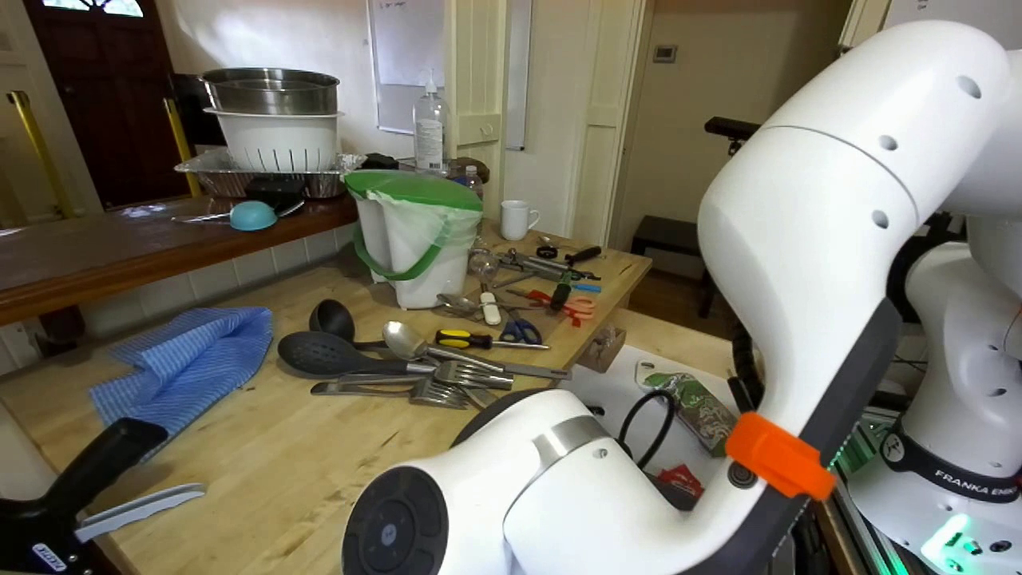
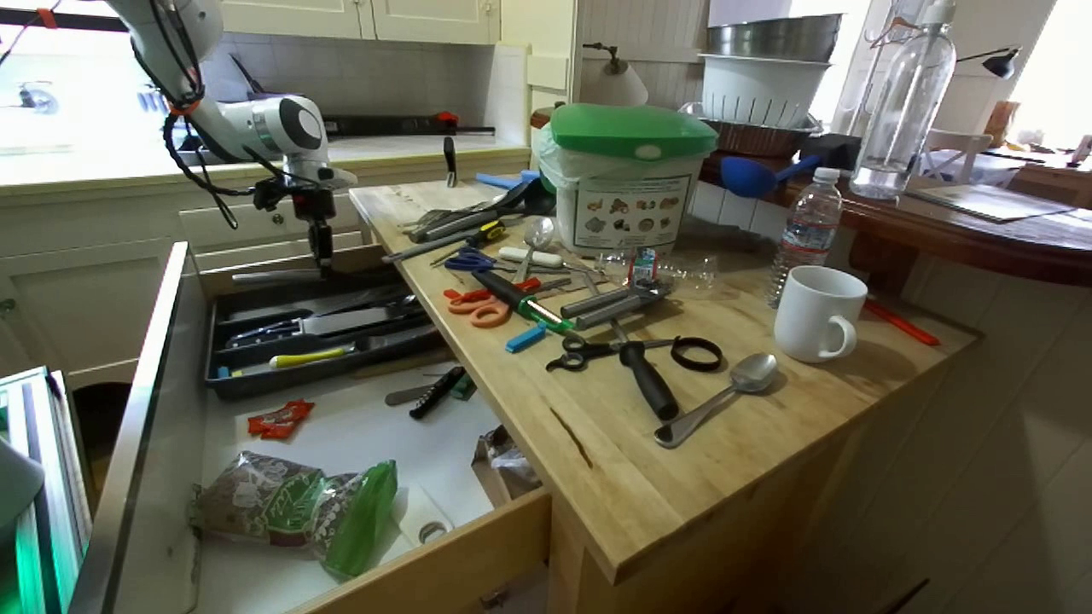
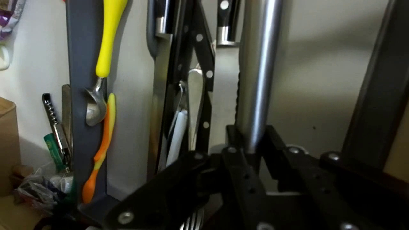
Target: Place the big spoon on the left in the left panel of the cutlery rack in the drawer
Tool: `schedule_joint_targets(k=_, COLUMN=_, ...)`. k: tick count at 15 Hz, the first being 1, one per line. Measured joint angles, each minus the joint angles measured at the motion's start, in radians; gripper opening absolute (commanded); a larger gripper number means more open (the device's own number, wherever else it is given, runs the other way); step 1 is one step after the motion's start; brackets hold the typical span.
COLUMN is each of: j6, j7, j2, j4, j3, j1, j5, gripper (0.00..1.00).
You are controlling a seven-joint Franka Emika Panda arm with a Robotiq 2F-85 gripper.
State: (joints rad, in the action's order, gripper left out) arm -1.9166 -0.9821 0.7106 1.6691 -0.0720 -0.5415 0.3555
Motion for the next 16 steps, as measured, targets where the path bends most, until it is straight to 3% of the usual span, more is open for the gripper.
schedule_joint_targets(k=4, j6=0.011, j7=-0.125, j2=0.024, j4=-0.006, j3=0.003, j1=-0.046, j5=0.0, gripper=0.06)
schedule_joint_targets(k=8, j6=0.081, j7=-0.145, j2=0.063, j4=-0.068, j3=0.019, j1=-0.052, j5=0.002, gripper=0.06)
schedule_joint_targets(k=16, j6=0.12, j7=0.053, j2=0.113, j4=-0.149, j3=0.029, j1=-0.041, j5=0.074, gripper=0.06)
